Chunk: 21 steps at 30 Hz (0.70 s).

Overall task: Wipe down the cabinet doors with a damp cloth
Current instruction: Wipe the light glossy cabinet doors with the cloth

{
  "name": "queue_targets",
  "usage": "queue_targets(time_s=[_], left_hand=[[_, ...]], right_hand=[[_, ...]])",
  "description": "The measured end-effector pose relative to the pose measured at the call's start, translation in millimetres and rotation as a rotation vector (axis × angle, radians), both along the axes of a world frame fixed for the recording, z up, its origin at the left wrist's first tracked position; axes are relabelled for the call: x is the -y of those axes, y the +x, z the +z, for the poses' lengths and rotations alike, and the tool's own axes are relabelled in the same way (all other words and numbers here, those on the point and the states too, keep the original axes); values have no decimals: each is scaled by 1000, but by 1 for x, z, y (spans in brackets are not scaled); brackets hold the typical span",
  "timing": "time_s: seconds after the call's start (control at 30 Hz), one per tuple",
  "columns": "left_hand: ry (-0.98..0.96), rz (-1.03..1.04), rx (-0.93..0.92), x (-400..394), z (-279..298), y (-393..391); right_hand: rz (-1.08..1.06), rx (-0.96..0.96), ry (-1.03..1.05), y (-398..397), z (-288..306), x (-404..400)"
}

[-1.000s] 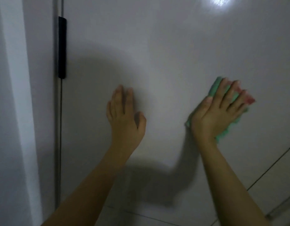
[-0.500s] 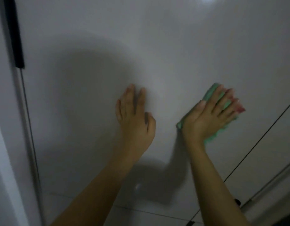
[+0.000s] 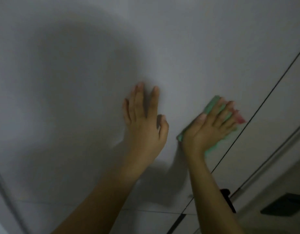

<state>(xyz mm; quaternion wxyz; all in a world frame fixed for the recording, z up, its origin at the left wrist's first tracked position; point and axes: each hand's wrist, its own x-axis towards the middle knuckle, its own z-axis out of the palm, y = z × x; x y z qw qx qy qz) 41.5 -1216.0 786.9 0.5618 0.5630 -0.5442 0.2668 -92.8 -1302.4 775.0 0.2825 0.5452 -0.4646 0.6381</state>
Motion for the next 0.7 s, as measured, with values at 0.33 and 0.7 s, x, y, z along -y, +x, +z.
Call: queue_targets(time_s=[0.33,0.7], left_hand=[[-7,161,38,22,-6,-16],[40,183,52,22,-7,-19]], right_hand=[[-7,320,147,-94,-5,24],[-29,148,155,-156,-28,41]])
